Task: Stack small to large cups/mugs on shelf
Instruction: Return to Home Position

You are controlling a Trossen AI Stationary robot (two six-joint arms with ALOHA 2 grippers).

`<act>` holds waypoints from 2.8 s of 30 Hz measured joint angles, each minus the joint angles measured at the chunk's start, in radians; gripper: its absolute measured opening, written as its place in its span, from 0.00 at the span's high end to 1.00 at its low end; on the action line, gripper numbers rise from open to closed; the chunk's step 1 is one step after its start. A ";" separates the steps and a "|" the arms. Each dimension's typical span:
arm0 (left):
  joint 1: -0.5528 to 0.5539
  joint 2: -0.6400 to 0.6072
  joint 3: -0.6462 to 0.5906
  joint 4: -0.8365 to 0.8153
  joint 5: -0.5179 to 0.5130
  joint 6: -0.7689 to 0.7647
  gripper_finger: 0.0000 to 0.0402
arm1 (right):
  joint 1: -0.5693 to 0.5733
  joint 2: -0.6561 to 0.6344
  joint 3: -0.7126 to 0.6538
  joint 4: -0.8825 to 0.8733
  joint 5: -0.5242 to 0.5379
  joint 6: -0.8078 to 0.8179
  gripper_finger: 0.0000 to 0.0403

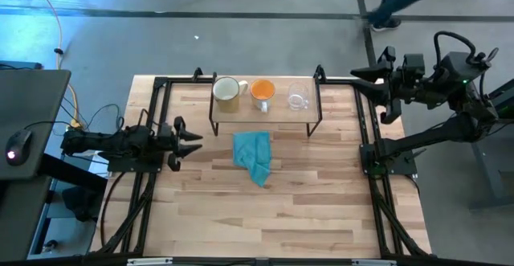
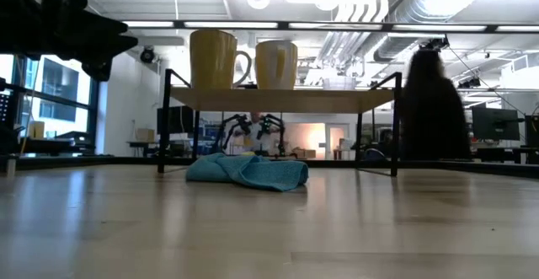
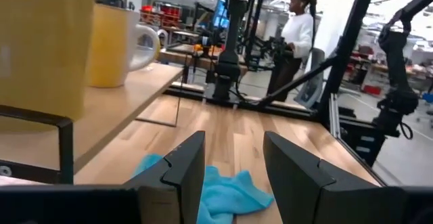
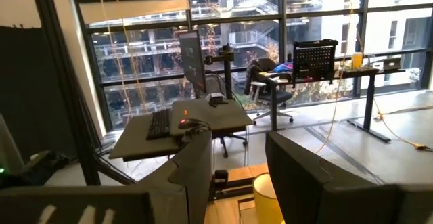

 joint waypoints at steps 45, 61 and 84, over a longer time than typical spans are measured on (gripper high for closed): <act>0.000 0.000 0.000 0.006 -0.037 0.007 0.66 | 0.001 -0.814 -1.205 0.588 -0.199 -0.028 0.67; 0.000 0.000 0.000 0.006 -0.037 0.007 0.66 | 0.000 -0.890 -1.551 1.021 -0.211 0.027 0.67; 0.000 0.000 0.000 0.007 -0.037 0.007 0.66 | 0.001 -0.888 -1.553 0.738 -0.104 0.119 0.67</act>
